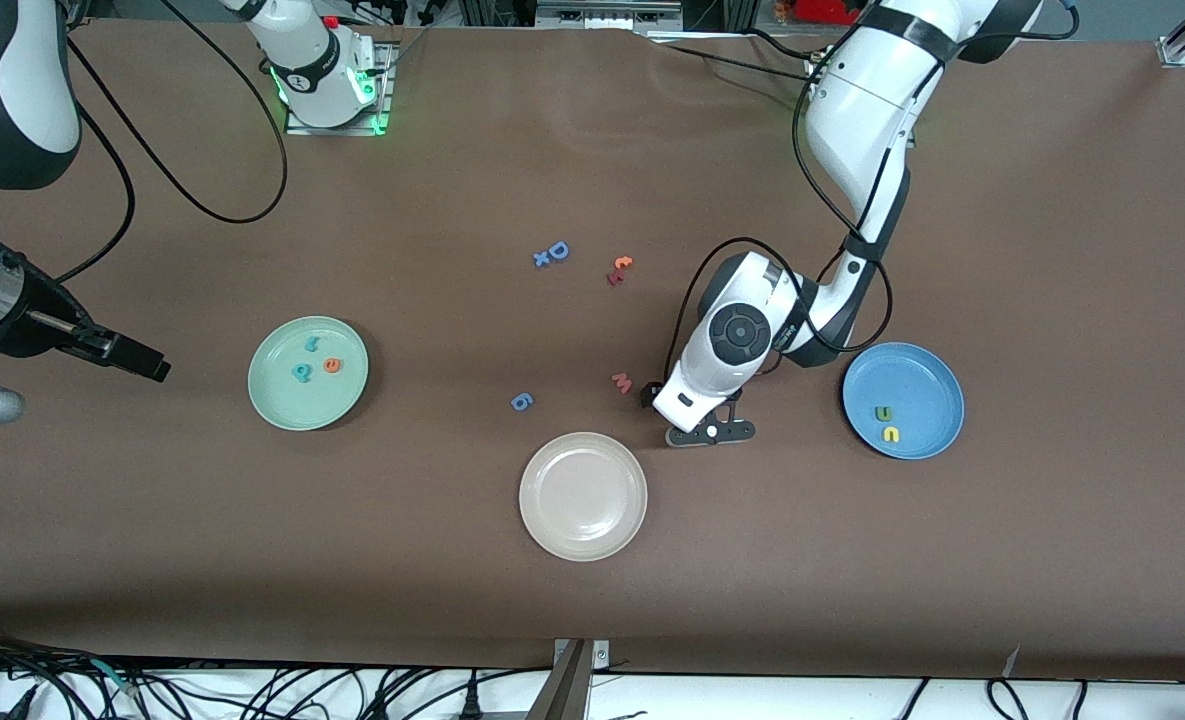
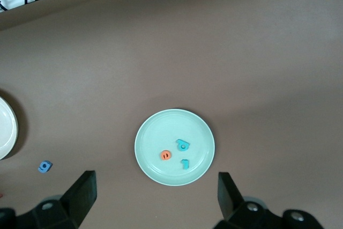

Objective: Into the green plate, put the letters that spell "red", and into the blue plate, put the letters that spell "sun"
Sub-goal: 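Lower the left gripper and grasp the yellow s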

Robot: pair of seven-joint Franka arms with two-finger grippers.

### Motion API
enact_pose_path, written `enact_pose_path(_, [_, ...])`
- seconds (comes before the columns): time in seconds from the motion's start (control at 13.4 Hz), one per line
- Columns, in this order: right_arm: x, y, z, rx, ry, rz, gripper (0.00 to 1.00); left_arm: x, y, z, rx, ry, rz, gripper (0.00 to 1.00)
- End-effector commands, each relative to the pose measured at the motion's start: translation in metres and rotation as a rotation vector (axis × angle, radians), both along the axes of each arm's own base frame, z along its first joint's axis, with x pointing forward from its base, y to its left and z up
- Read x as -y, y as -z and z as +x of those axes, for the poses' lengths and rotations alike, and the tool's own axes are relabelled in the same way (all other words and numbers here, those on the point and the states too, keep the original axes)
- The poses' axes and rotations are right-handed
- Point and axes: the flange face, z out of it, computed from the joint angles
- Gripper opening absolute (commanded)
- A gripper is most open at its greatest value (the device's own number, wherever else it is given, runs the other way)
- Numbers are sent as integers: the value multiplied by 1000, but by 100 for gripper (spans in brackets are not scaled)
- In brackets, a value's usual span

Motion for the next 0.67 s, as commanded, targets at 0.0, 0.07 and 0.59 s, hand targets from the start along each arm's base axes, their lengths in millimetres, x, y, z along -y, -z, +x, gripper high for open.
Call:
enact_pose_path(0.0, [2, -7, -2, 11, -8, 4, 100, 8, 3, 6, 12, -12, 6, 100])
enact_pose_path(0.07, [2, -7, -1, 15, -6, 3, 100, 9, 1, 7, 16, -12, 4, 100])
enact_pose_path(0.59, [2, -5, -1, 13, -10, -3, 100, 21, 5, 2, 53, 12, 71, 100])
